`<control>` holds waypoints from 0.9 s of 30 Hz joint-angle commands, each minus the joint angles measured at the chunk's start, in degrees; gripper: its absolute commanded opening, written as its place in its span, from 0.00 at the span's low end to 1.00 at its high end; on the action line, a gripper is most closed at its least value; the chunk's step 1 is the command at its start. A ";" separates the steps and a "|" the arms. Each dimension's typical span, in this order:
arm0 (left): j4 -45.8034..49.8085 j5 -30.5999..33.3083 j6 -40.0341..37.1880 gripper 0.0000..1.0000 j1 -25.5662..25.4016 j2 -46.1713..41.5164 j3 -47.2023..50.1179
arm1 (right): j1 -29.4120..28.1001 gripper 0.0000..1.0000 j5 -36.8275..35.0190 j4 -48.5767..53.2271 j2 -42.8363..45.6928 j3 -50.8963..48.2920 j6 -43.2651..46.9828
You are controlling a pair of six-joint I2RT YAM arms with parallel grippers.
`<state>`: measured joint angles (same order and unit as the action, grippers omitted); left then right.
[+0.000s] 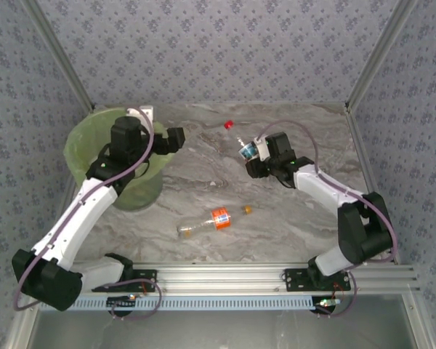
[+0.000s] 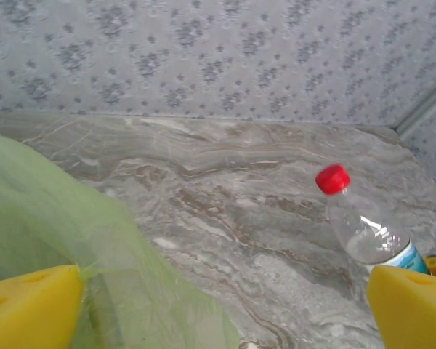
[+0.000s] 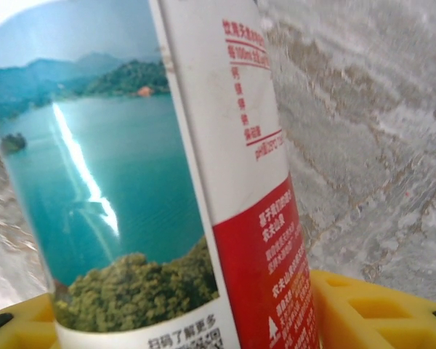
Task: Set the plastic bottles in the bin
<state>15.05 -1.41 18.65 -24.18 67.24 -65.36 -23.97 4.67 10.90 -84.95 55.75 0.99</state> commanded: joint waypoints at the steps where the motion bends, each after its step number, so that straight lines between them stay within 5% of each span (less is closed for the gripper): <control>1: -2.09 -1.44 -0.04 0.99 -2.71 2.39 -4.35 | -0.31 0.35 4.61 -3.98 4.57 -1.25 -3.18; 9: 1.29 1.18 3.60 0.99 -5.08 7.54 -10.37 | -2.40 0.36 8.86 -7.99 10.95 -3.10 -6.19; 17: -2.37 -17.46 7.52 0.99 -5.35 9.13 -13.10 | -7.19 0.36 15.74 -12.90 14.02 -3.02 -7.24; 27: -8.62 -19.41 9.94 0.95 -6.05 9.72 -12.17 | -12.17 0.38 15.28 -13.08 13.39 -0.21 -6.62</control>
<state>10.76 -17.93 27.40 -30.02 76.73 -77.52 -35.42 19.05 -1.54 -71.92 53.06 -5.63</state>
